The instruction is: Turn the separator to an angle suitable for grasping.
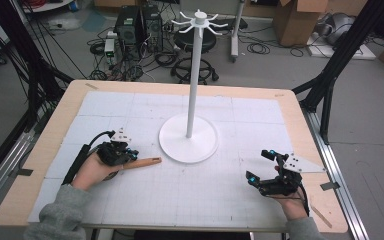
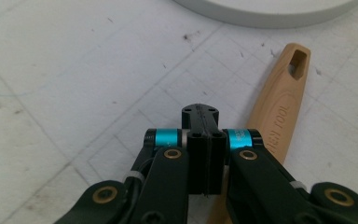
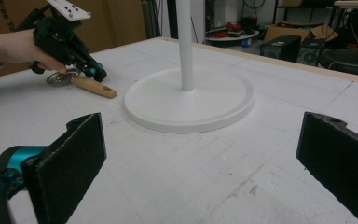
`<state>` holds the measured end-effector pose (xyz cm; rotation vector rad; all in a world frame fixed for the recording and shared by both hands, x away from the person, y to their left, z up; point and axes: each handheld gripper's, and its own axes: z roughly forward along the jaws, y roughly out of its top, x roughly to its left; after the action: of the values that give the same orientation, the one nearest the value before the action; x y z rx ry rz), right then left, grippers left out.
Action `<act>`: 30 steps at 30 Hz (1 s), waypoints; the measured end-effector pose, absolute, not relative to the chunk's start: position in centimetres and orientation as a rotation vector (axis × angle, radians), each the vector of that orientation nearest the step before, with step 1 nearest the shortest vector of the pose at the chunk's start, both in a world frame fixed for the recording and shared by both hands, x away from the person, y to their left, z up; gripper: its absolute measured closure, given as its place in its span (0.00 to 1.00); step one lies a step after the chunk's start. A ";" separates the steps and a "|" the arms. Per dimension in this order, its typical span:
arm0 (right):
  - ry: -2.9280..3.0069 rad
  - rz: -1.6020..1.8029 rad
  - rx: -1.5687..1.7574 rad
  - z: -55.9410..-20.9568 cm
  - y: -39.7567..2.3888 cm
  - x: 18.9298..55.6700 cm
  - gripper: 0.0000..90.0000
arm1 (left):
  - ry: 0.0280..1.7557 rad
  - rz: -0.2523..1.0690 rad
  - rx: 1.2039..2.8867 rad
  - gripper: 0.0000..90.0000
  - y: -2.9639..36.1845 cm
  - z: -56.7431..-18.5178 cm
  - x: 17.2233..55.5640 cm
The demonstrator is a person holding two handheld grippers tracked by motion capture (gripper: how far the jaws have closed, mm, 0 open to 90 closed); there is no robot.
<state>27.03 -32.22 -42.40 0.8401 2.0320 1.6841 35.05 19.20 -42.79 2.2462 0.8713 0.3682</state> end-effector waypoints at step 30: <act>2.033 1.696 0.819 -42.3 -31.9 27.2 0.01 | 0.972 0.351 2.240 1.00 21.8 -43.1 33.6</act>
<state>27.22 -31.87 -42.27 0.8192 2.0335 1.6956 33.60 21.80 -43.13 2.2400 0.9721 0.3511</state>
